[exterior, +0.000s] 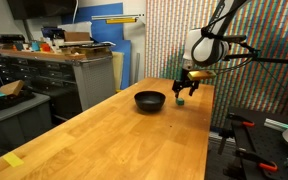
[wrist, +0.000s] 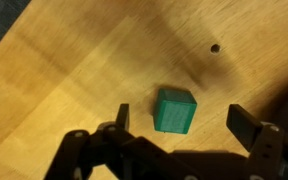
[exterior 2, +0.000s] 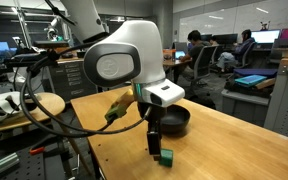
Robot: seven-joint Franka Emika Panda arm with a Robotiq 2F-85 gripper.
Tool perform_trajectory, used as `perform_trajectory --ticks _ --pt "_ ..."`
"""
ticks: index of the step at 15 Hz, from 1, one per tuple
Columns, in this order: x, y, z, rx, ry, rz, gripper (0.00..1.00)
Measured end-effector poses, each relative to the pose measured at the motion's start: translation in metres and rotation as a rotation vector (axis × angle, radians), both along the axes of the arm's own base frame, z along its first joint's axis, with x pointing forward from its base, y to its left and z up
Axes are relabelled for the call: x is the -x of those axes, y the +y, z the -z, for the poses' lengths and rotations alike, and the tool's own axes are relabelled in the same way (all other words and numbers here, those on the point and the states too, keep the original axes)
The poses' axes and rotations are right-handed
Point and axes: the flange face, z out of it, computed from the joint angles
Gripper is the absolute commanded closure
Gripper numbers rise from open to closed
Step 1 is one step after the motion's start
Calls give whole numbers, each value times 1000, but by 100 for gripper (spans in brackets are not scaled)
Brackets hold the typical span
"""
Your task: Put the block in the bowl
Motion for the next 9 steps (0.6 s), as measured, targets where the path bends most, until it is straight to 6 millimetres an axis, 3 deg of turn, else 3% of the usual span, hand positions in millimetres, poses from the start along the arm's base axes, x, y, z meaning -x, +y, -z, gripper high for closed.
perform_trajectory --ticks 4,5,6,9 --pt "-7 -8 13 -4 -5 17 0" --pt "-8 -9 16 -4 -4 19 7" --pt "-10 -11 19 -5 -3 19 28" --pt "-14 -14 26 -7 0 16 38"
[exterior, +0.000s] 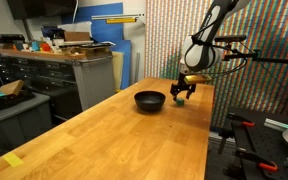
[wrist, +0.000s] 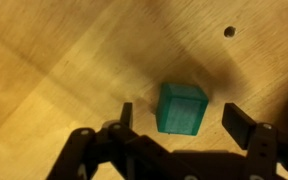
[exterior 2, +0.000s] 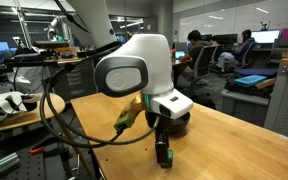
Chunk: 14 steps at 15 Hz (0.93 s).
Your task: Put the block in the bowl
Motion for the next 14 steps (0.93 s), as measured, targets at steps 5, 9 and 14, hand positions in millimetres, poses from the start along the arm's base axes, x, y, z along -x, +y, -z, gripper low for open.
perform_trajectory --ticks 5,9,14 --pt "-4 -2 4 1 2 -15 78" --pt "-4 -2 4 2 3 -21 83" --pt "-7 1 1 10 7 -35 83"
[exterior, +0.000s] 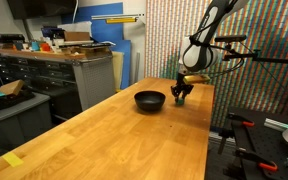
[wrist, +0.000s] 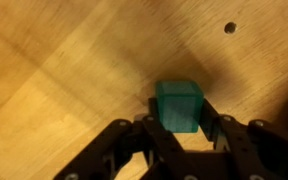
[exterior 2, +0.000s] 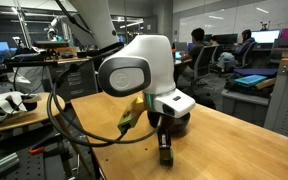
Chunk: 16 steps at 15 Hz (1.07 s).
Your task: Put the block in the bowl
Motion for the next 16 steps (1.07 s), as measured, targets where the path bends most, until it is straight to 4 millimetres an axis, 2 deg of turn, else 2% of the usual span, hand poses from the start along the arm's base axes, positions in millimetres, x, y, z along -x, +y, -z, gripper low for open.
perform_trajectory --ticks 3,6,12,16 --pt "-7 1 -9 22 30 -49 83" --pt "-20 -3 -29 45 69 -102 83" --pt "-53 -11 -91 101 107 -180 83" --pt "-79 2 -126 113 97 -218 83"
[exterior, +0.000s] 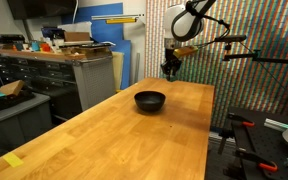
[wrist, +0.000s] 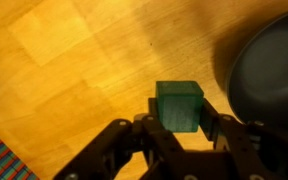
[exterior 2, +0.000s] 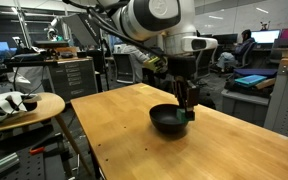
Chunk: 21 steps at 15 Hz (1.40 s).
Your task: Put the block in the bowl
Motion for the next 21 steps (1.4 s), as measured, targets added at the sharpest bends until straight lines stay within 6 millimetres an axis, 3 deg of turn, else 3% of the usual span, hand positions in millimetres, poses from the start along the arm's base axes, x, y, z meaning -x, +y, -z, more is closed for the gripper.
perform_trajectory --ticks 4,7,13,16,21 --pt "-26 37 -17 -7 -26 -71 83" --pt "-40 66 -14 -23 -31 -117 83" --pt "-50 100 32 -90 3 -146 83" --pt "-56 106 55 -115 0 -147 83" --pt "-72 107 77 -117 -30 -154 83"
